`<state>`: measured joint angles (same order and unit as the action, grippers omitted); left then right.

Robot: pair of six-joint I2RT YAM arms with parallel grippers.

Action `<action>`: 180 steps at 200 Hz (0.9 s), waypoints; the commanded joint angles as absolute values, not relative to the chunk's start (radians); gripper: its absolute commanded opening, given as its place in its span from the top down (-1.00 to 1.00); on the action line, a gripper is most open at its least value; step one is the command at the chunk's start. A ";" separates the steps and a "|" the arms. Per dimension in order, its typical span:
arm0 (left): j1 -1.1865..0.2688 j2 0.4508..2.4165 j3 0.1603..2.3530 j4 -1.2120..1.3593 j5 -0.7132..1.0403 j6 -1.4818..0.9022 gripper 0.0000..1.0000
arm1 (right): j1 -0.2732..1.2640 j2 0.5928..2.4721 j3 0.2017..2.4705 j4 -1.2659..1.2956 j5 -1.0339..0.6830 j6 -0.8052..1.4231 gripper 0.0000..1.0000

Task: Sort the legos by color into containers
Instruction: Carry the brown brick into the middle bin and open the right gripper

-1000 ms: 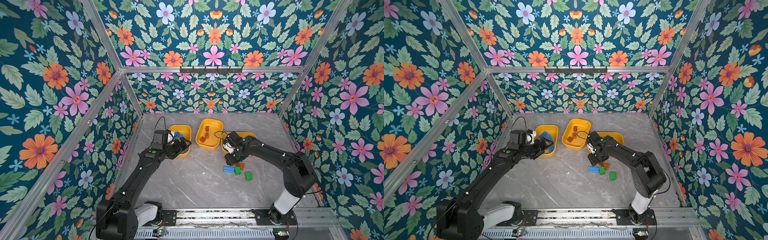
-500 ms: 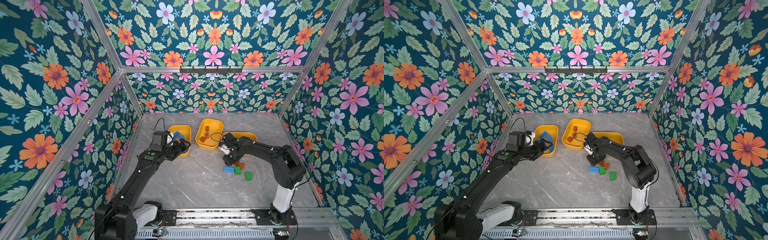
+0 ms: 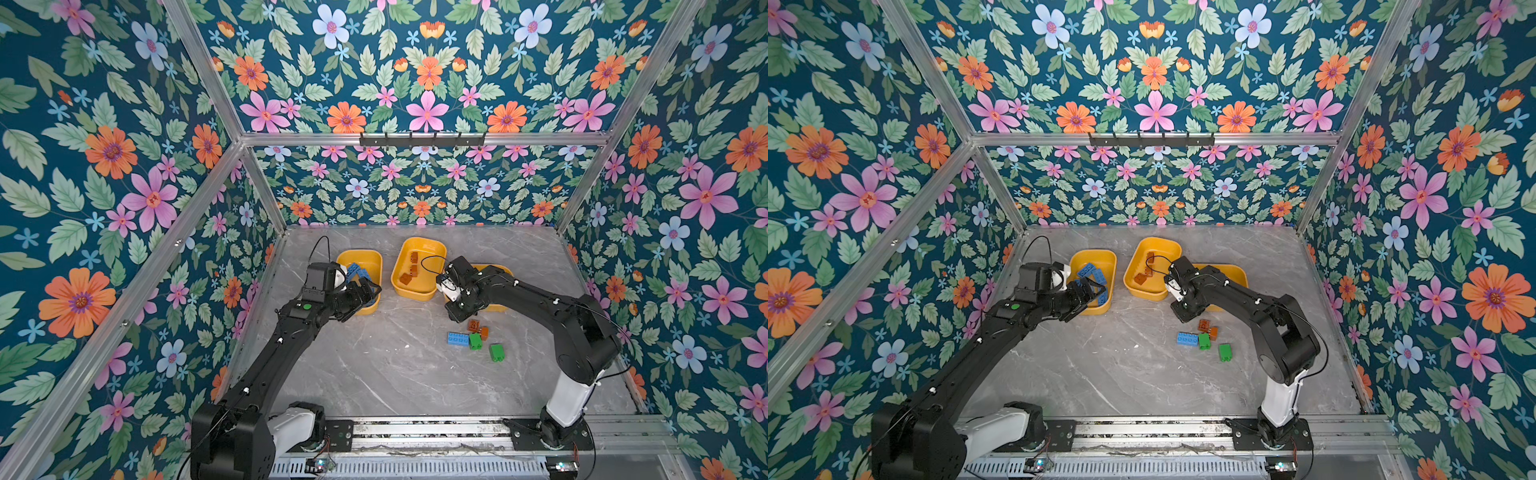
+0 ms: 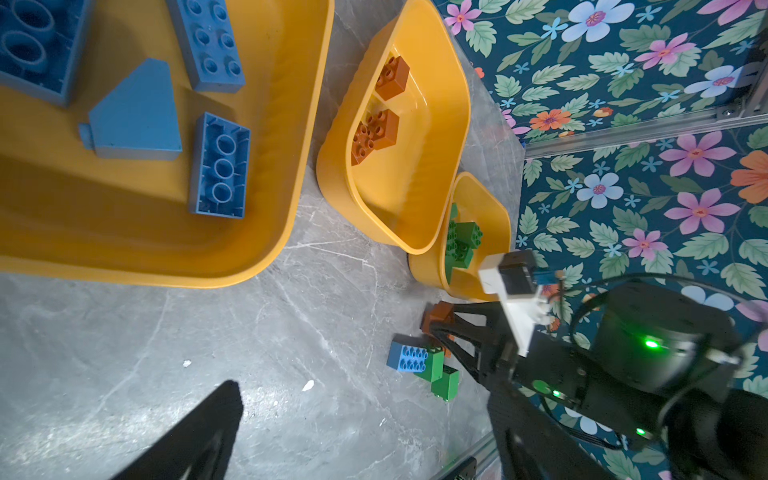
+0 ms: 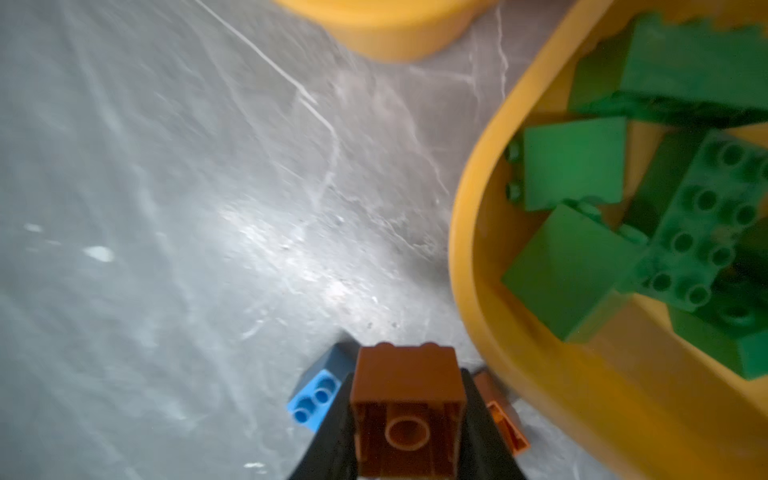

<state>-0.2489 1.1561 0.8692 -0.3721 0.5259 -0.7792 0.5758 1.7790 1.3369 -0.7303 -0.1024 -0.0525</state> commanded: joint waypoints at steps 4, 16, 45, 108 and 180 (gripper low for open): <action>-0.248 1.155 0.873 -0.305 0.551 -0.818 -0.90 | 0.577 1.768 1.412 -0.744 -0.250 0.046 0.57; -0.248 1.156 0.872 -0.286 0.556 -0.832 -0.90 | 0.576 1.777 1.462 -0.729 -0.266 0.072 0.57; -0.249 1.159 0.877 -0.266 0.563 -0.848 -0.90 | 0.577 1.856 1.599 -0.705 -0.250 0.098 0.57; -0.253 1.146 0.877 -0.267 0.558 -0.859 -0.90 | 0.544 2.135 1.879 -0.680 -0.125 0.110 0.55; -0.252 1.137 0.864 -0.275 0.552 -0.861 -0.90 | 0.523 2.307 2.103 -0.726 -0.097 0.119 -0.35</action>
<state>-0.2516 1.1454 0.8700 -0.2852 0.5541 -0.8612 0.5232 2.3104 2.0705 -0.6975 -0.0944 0.1085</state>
